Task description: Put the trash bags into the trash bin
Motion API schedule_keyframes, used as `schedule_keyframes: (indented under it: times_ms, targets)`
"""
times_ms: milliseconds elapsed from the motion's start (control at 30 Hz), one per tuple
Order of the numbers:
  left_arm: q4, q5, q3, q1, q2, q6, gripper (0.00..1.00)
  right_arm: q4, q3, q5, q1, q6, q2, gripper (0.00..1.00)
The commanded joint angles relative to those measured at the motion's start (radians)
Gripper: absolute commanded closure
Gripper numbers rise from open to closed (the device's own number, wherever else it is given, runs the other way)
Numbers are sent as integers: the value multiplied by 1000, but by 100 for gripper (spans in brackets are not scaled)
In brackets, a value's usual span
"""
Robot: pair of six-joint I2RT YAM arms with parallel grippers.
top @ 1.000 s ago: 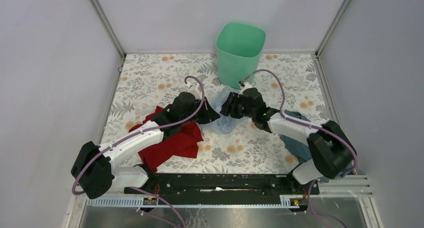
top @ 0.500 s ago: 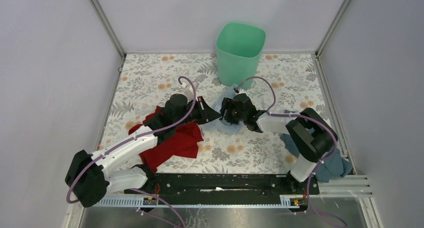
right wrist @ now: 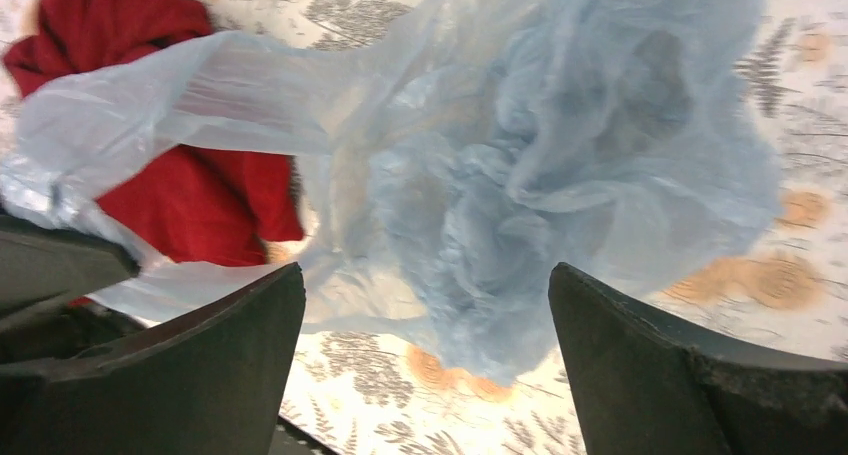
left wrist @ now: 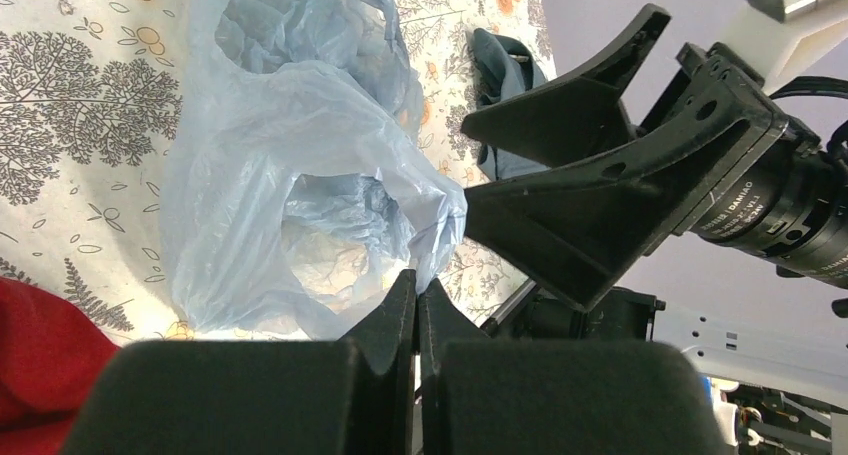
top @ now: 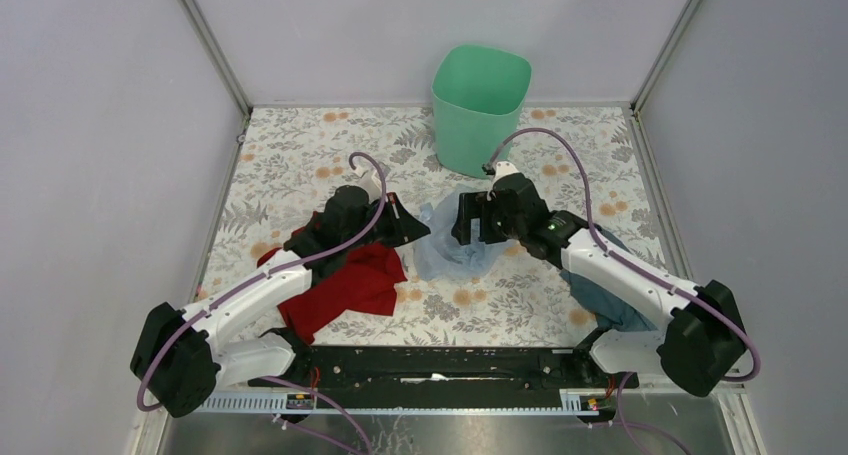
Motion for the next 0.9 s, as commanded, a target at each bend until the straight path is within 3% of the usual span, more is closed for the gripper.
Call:
schedule_keyframes:
  times_ms: [0, 167, 400, 867]
  targets:
    - [40, 43, 0, 2, 5, 10, 100, -143, 58, 193, 4, -83, -50, 0]
    - [49, 65, -11, 1, 12, 0, 100, -189, 112, 315, 2, -93, -5, 0]
    - [41, 70, -8, 1, 37, 0, 100, -49, 120, 271, -22, -39, 108, 1]
    - [-61, 61, 29, 2, 76, 84, 100, 167, 121, 354, -35, -34, 295, 40]
